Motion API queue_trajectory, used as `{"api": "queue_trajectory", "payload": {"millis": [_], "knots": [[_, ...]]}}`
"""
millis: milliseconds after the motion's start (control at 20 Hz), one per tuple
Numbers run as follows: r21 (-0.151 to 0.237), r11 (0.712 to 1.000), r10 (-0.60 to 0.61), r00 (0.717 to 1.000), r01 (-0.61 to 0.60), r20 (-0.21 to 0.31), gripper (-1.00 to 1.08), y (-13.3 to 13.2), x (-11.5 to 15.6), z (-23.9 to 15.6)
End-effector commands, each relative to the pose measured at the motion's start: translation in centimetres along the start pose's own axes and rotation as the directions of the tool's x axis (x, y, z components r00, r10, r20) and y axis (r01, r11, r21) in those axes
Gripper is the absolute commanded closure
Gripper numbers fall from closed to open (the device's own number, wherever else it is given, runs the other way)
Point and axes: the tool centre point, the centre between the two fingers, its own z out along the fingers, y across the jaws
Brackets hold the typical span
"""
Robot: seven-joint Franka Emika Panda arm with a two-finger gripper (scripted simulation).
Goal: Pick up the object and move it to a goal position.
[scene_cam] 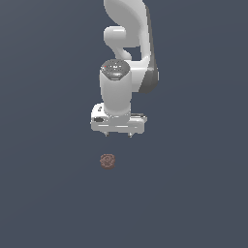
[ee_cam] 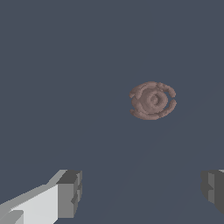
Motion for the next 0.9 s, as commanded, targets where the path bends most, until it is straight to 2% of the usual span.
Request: {"api": "queue_trajectory", "payload": {"millis": [0,400,850], "knots": [[0.0,1.0,0.0,1.0,0.0,0.001,-0.92,0.0,0.0,0.1],[0.0,1.0,-0.01,1.0,0.01,0.001,-0.92,0.8,1.4,1.3],[0.004,0.999,-0.037,0.999,0.037,0.0,-0.92,3.2,4.8,5.0]]}}
